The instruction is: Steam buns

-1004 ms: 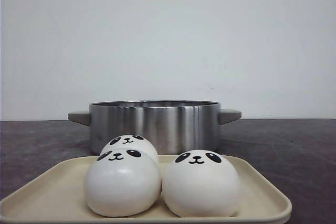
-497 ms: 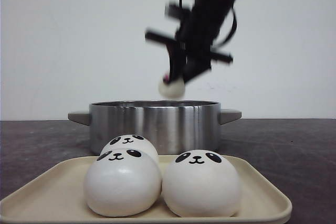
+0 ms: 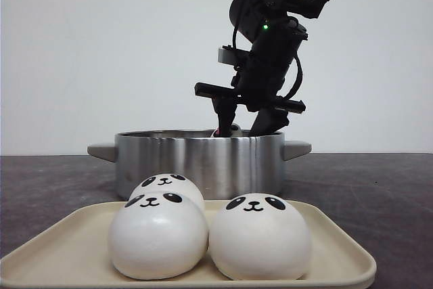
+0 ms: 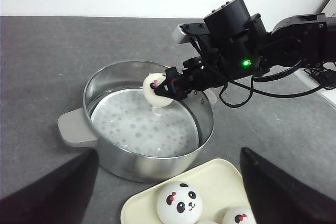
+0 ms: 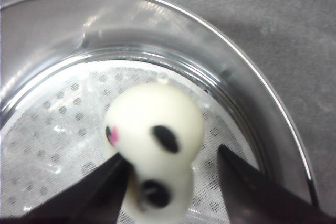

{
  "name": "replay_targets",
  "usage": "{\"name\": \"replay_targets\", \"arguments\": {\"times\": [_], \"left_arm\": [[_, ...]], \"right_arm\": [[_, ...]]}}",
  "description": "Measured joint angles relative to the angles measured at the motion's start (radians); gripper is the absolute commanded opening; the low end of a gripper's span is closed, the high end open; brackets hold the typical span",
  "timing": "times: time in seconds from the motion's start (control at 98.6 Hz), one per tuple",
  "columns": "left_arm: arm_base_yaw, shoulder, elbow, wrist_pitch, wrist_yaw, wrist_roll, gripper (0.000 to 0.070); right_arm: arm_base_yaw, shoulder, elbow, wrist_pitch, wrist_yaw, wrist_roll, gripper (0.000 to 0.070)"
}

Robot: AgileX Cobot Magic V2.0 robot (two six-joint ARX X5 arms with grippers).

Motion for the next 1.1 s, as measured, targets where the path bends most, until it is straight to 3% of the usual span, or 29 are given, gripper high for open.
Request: {"name": "replay_targets", "arguments": {"times": [0.304,0.355,0.456,0.771,1.095], "left_arm": [[0.0,0.0,0.0,0.0,0.0,0.0,0.0515],[0.0,0.0,0.0,-0.002,0.0,0.0,0.0512],[0.0,0.006,0.0,-0.003,0.0,0.0,0.0511],[-0.015,0.152,0.0,-0.01,0.001,-0.056,0.0515],[-0.151,0.462,0.0,0.04,0.001,-0.106,0.0515]], "right_arm": [[0.0,0.0,0.012,-0.003,-0.003,0.006,0.0335],[-0.001,0.0,0.032,-0.023,-0.02,0.011,0.0259],[-0.003,-0.026,0.071,-0.059,-0.031,0.017,0.0],[0.049,-0.4,0.089,-0.117,-0.039,-0.034,0.0],[0.161,-0.757,0.094,-0.303,0.005,-0.091,0.0]]}}
